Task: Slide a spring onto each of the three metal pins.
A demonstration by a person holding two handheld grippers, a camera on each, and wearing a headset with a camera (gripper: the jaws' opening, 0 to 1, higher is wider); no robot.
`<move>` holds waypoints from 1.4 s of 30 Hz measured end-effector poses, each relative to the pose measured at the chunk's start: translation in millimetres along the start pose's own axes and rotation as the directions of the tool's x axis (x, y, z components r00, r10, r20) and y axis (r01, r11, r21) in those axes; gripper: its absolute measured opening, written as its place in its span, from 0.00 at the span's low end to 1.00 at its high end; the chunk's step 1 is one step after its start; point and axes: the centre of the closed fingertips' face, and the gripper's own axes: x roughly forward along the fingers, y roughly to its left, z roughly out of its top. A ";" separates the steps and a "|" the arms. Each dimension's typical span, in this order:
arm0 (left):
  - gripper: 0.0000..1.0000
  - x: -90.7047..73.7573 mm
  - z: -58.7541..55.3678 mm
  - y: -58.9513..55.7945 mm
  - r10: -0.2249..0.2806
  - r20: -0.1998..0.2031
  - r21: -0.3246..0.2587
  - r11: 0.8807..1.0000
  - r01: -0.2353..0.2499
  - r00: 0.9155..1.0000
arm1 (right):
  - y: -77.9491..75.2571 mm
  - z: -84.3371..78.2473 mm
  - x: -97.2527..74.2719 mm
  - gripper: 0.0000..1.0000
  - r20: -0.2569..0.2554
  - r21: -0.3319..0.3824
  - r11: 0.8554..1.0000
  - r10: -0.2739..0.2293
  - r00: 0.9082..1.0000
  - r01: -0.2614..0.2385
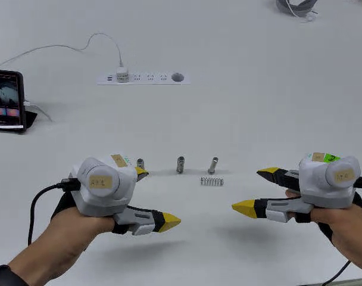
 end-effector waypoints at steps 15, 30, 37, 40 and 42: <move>0.74 36.3 15.5 -13.9 -0.058 -0.011 0.040 0.997 0.058 0.998 | -0.9 -20.3 -15.1 0.75 -0.002 0.045 0.999 -0.006 1.000 0.006; 0.73 90.6 30.4 -33.4 -0.133 -0.025 0.065 0.989 0.135 0.991 | -9.2 -36.4 -31.3 0.76 -0.008 0.074 0.997 -0.016 1.000 0.017; 0.72 108.4 27.5 -29.8 -0.147 -0.054 0.080 0.985 0.151 0.988 | -8.6 -43.2 -36.4 0.76 -0.009 0.086 0.996 -0.021 1.000 0.021; 0.71 115.6 26.5 -28.3 -0.147 -0.062 0.080 0.985 0.151 0.987 | -7.6 -44.9 -37.5 0.76 -0.009 0.092 0.996 -0.021 1.000 0.022; 0.71 119.2 26.2 -28.8 -0.156 -0.064 0.069 0.985 0.161 0.986 | -7.1 -46.7 -38.3 0.76 -0.014 0.094 0.995 -0.022 1.000 0.023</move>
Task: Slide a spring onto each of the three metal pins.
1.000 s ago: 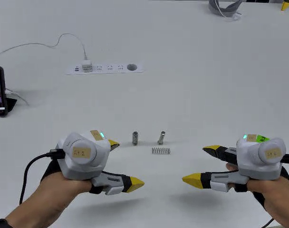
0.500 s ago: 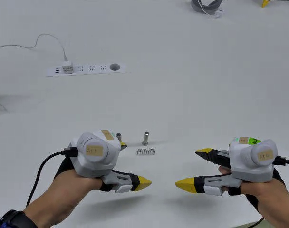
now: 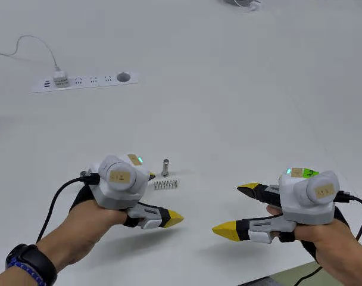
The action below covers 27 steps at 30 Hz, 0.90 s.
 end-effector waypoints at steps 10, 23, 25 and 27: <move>0.66 14.3 -6.3 7.6 -0.001 -0.024 -0.017 1.000 0.000 1.000 | 0.5 -1.6 -2.1 0.76 -0.004 0.010 1.000 -0.001 1.000 0.001; 0.50 19.3 -12.1 13.2 0.042 -0.051 0.022 0.999 -0.041 0.998 | 0.8 7.9 1.0 0.76 0.010 0.014 1.000 0.009 1.000 -0.009; 0.46 19.6 -12.7 17.8 0.084 -0.065 0.062 0.995 -0.080 0.994 | 1.5 7.6 1.7 0.76 0.007 0.014 1.000 0.010 1.000 -0.011; 0.42 20.7 -12.0 15.7 0.085 -0.061 0.071 0.994 -0.081 0.995 | 2.3 7.0 2.0 0.76 0.003 0.011 1.000 0.011 1.000 -0.011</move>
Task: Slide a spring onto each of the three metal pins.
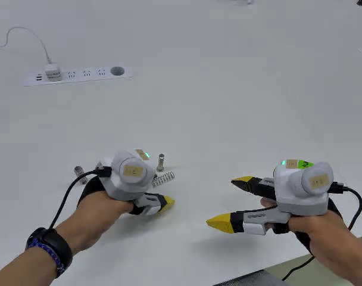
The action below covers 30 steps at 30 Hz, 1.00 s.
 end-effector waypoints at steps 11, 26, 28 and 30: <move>0.13 -0.2 -0.2 4.3 0.048 0.000 0.002 0.999 -0.048 0.999 | 3.0 -2.1 0.3 0.76 -0.002 0.006 1.000 -0.001 1.000 0.001; 0.10 -20.1 -21.8 3.4 0.059 -0.002 -0.103 0.993 -0.058 0.998 | 12.2 1.5 8.5 0.76 -0.007 0.006 1.000 0.022 1.000 -0.021; 0.10 -24.0 -24.8 3.4 0.065 -0.002 -0.112 0.992 -0.065 0.998 | 14.7 1.7 10.5 0.76 -0.014 -0.001 1.000 0.028 1.000 -0.028; 0.10 -28.4 -27.4 2.0 0.069 0.000 -0.118 0.991 -0.068 0.998 | 15.8 1.9 11.5 0.76 -0.017 -0.003 1.000 0.030 0.999 -0.031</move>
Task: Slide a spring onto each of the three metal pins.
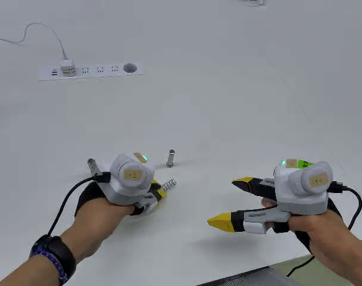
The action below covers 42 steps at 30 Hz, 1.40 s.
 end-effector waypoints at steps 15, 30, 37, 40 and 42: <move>0.10 -39.6 -34.7 3.6 0.046 0.002 -0.030 0.998 -0.046 0.999 | 13.7 6.5 17.5 0.76 -0.010 -0.008 0.999 0.038 0.999 -0.038; 0.10 -79.3 -36.3 1.6 0.070 0.034 -0.022 0.997 -0.069 0.997 | 27.6 18.3 31.0 0.75 -0.009 -0.031 0.997 0.077 0.997 -0.077; 0.10 -90.2 -27.6 -6.9 0.061 0.058 -0.003 0.998 -0.061 0.996 | 32.9 21.0 35.4 0.73 -0.003 -0.027 0.995 0.094 0.996 -0.094; 0.10 -94.7 -24.1 -8.9 0.059 0.067 -0.001 0.998 -0.059 0.996 | 38.5 22.3 38.1 0.73 -0.005 -0.032 0.994 0.106 0.994 -0.107; 0.10 -97.1 -21.9 -9.6 0.062 0.075 -0.002 0.998 -0.062 0.995 | 41.3 23.7 39.9 0.71 -0.004 -0.036 0.993 0.115 0.993 -0.115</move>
